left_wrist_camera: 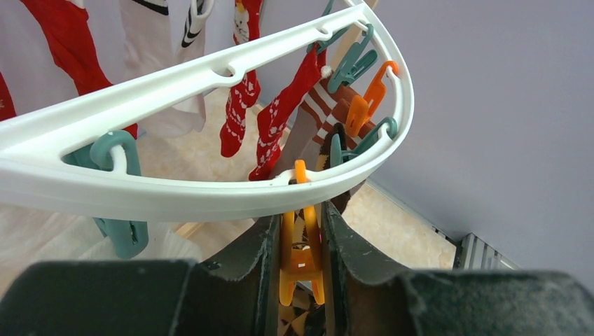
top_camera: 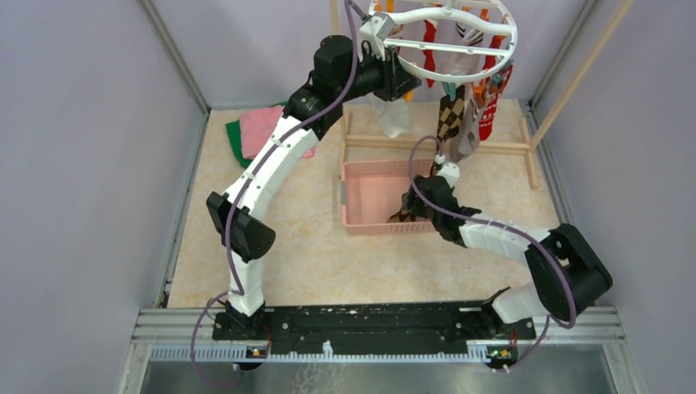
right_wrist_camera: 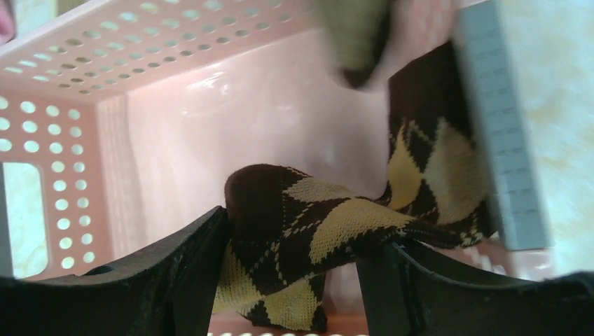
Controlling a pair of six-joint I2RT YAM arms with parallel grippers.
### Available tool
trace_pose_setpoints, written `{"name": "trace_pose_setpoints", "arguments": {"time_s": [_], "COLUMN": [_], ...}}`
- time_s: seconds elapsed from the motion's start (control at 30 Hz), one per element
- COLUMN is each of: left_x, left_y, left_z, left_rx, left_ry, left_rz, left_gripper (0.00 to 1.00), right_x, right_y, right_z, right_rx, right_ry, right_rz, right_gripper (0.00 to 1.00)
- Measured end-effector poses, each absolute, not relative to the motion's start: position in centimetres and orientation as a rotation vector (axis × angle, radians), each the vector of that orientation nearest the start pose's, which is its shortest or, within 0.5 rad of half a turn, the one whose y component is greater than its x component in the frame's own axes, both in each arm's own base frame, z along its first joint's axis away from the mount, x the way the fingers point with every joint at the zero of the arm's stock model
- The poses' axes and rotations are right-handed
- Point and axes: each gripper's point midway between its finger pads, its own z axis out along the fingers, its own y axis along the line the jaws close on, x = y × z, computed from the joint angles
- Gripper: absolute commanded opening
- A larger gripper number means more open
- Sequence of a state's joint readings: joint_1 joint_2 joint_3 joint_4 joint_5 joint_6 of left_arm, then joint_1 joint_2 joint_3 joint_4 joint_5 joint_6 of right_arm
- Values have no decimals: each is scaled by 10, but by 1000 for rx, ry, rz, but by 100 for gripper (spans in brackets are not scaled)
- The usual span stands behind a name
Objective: Remove the socks clipped to the hanger
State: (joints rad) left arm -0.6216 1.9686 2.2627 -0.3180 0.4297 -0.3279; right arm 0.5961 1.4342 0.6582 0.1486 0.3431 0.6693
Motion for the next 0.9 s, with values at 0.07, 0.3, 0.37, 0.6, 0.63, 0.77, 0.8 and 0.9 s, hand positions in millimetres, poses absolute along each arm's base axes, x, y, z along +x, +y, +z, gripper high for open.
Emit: {"name": "trace_pose_setpoints", "arguments": {"time_s": [0.07,0.3,0.37,0.6,0.63,0.77,0.8,0.9], "left_x": [410,406,406,403,402,401,401,400], "left_y": [-398,-398,-399,-400,-400,-401,-401,-400], "left_z": [441,440,439,438,437,436,436,438], "left_rx": [592,585,581,568,565,553,551,547], "left_ry": [1595,1609,1613,1625,1625,1631,1630,1627], "left_rz": [-1067,-1090,-1096,-1132,-1138,-1155,-1157,-1156], "left_gripper": [0,3,3,9,10,10,10,15], "right_x": [327,302,303,328,336,369,378,402], "right_y": [169,147,164,243,250,268,270,276], "right_z": [73,118,147,241,248,252,249,245], "right_rx": [345,393,322,107,99,68,63,50], "right_ry": [2158,2041,1983,1715,1679,1580,1563,1509], "right_rz": [324,333,365,435,421,312,267,148], "right_gripper": [63,81,89,99,99,99,98,93]}}
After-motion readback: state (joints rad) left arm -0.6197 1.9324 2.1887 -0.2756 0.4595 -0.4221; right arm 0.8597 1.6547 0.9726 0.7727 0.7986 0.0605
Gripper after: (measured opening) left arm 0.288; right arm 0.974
